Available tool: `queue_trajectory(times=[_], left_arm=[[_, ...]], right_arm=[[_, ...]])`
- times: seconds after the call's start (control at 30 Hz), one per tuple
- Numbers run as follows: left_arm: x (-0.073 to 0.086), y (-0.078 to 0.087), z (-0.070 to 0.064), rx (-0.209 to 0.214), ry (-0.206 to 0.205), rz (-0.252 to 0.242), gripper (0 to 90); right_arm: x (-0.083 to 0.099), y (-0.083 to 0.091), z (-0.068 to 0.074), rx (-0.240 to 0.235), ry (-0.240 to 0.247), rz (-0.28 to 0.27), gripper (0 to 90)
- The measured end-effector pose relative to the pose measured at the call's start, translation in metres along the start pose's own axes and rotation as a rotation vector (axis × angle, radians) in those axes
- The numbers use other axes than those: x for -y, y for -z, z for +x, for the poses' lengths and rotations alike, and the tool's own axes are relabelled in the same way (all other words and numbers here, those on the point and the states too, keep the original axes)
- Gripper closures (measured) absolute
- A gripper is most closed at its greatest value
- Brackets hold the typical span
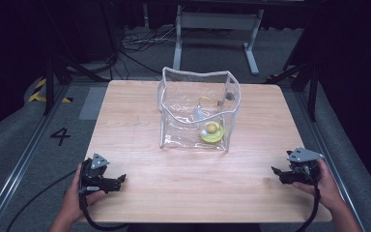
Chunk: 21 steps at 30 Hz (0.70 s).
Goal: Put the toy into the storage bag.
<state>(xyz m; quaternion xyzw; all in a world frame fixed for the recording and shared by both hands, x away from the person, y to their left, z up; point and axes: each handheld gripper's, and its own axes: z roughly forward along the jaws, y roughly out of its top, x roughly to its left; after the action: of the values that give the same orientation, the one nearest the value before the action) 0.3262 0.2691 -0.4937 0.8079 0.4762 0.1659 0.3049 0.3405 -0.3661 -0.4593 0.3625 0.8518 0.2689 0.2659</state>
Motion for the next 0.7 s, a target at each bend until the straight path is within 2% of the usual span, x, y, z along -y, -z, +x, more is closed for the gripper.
queue_trajectory(times=[0.37, 0.4, 0.53, 0.7], left_arm=[[0.000, 0.000, 0.000, 0.000, 0.000, 0.000, 0.5], [0.000, 0.000, 0.000, 0.000, 0.000, 0.000, 0.5], [0.000, 0.000, 0.000, -0.008, 0.000, -0.008, 0.5], [0.001, 0.000, -0.001, -0.011, 0.010, -0.007, 0.5]], right_arm=[[0.041, 0.003, -0.002, -0.008, -0.103, -0.040, 17.7], [0.046, 0.004, -0.003, -0.016, -0.130, -0.053, 17.7], [0.056, 0.003, -0.001, -0.042, -0.204, -0.073, 17.7], [0.061, 0.003, 0.000, -0.047, -0.244, -0.082, 18.0]])
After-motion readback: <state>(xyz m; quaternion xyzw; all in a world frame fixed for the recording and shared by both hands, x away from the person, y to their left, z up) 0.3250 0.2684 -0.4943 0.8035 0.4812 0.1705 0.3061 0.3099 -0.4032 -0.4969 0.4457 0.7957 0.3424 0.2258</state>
